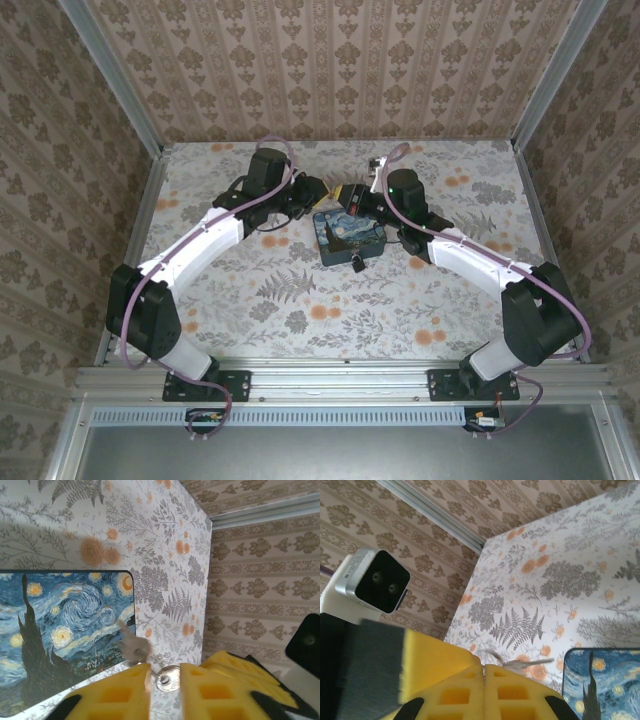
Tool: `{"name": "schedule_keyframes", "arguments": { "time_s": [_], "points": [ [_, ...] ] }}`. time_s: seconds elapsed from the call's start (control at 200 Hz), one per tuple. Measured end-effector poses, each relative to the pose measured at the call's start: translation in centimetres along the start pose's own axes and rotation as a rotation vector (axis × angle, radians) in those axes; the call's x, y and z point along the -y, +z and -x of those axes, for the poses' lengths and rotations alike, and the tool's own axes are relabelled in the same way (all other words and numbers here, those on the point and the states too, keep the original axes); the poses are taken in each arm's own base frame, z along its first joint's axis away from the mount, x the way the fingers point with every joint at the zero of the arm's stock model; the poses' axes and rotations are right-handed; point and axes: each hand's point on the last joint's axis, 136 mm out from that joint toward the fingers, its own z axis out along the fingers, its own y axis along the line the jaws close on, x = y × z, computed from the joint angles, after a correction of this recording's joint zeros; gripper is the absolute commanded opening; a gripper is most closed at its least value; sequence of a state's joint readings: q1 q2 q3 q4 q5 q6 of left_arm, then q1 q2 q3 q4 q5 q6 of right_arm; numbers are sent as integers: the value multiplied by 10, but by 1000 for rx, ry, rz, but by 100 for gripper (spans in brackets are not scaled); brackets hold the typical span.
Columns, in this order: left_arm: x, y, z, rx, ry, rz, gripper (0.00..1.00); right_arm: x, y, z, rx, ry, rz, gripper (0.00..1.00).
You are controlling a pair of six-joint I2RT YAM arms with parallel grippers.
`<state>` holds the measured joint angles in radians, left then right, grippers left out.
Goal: Unlock a padlock with a key
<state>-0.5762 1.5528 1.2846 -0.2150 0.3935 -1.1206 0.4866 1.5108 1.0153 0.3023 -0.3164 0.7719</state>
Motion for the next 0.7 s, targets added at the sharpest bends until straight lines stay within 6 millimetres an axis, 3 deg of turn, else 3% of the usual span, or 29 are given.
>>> {"name": "schedule_keyframes", "arguments": {
  "time_s": [0.08,0.175,0.29,0.37,0.5,0.7],
  "points": [
    [-3,1,-1,-3,13,7,44,6,0,-5,-23,24,-29,0],
    [-8,0,-2,-7,34,21,45,16,-2,-8,-45,50,-66,0],
    [-14,-2,-5,-31,154,53,33,30,-6,-12,-71,94,-125,0],
    [-14,-4,-10,-51,330,65,28,41,-10,-14,-94,142,-177,0],
    [-11,-8,-34,-88,673,42,30,50,-19,-13,-136,217,-259,0],
    [-5,-21,-65,-84,1124,-3,35,43,-35,-7,-190,289,-342,0]
  ]
}}
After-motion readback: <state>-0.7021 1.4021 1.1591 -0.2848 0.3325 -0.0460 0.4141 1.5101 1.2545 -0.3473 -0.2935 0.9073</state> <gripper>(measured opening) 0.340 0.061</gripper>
